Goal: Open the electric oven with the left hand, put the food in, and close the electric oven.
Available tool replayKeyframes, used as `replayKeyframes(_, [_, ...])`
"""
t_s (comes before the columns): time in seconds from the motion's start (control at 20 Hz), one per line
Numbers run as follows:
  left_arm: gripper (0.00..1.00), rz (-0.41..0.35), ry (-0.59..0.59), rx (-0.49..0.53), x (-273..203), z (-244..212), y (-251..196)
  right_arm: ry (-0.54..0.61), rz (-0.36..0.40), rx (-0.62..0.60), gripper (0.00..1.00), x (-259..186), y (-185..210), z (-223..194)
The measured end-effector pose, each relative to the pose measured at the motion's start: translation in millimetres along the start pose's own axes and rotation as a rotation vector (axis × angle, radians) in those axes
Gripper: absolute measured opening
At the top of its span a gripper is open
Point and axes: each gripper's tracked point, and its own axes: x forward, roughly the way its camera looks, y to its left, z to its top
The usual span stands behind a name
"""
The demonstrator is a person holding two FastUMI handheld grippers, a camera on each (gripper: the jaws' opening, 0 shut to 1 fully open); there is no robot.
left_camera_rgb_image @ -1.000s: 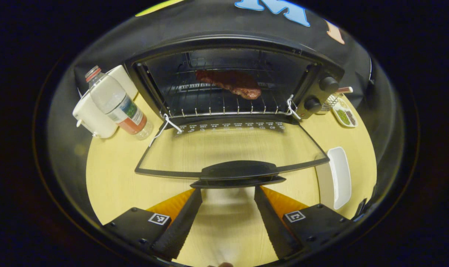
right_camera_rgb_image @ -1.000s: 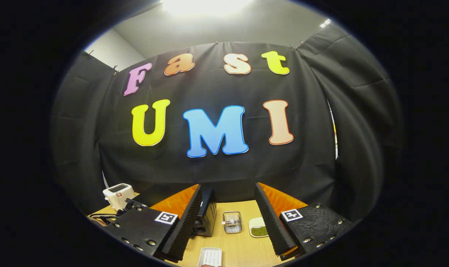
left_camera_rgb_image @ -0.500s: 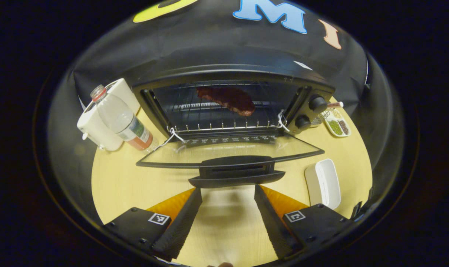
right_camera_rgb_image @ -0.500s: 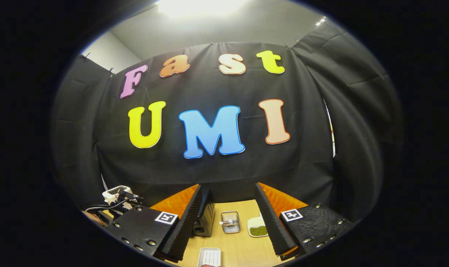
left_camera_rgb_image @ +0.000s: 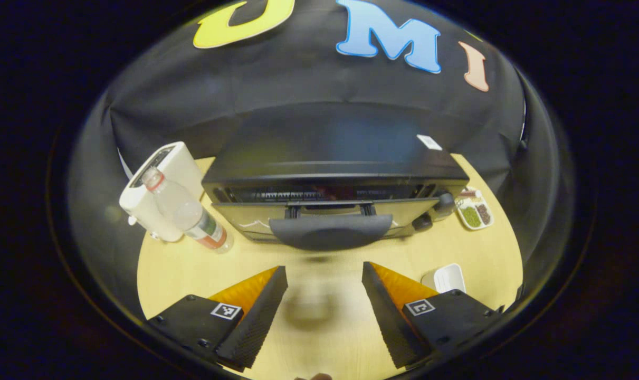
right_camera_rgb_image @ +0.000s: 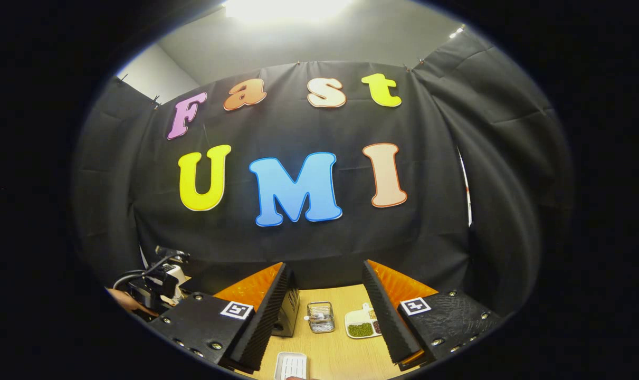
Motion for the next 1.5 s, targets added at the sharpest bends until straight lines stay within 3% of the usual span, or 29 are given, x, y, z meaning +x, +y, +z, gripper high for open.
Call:
replayKeyframes(0.15, [0.97,0.007,-0.163,-0.013,-41,38,-9,0.006,0.011,0.001,0.86,3,-1,3])
replayKeyframes(0.2, [1.0,0.016,-0.231,-0.013,-60,54,-14,0.006,0.019,0.004,0.86,4,-1,5])
replayKeyframes(0.25, [0.97,0.024,-0.307,-0.014,-83,69,-18,0.003,0.025,0.005,0.87,5,-1,8])
replayKeyframes(0.4, [1.0,0.055,-0.555,0.001,-166,114,-44,-0.007,0.052,0.008,0.86,5,1,23])
replayKeyframes(0.6, [1.0,0.073,-0.757,-0.004,-258,138,-71,-0.022,0.09,0.016,0.86,-4,3,45])
replayKeyframes(0.8, [1.0,0.084,-0.834,-0.016,-305,136,-86,-0.028,0.105,-0.007,0.86,-19,4,52])
replayKeyframes(0.85, [1.0,0.083,-0.846,-0.02,-313,132,-85,-0.028,0.1,-0.012,0.96,-24,5,53])
replayKeyframes(0.9, [1.0,0.079,-0.859,-0.019,-319,132,-84,-0.034,0.092,-0.013,0.87,-29,6,55])
replayKeyframes(1.05, [1.0,0.068,-0.852,0.001,-326,127,-79,-0.027,0.05,-0.011,0.87,-40,12,57])
replayKeyframes(1.1, [0.92,0.063,-0.852,0.007,-329,127,-77,-0.023,0.054,-0.007,0.88,-44,18,57])
replayKeyframes(1.25, [1.0,0.055,-0.871,0.018,-342,123,-68,-0.034,0.048,-0.02,0.89,-55,30,61])
replayKeyframes(1.5, [1.0,0.041,-0.875,0.013,-349,115,-55,-0.054,0.041,-0.037,0.89,-71,48,70])
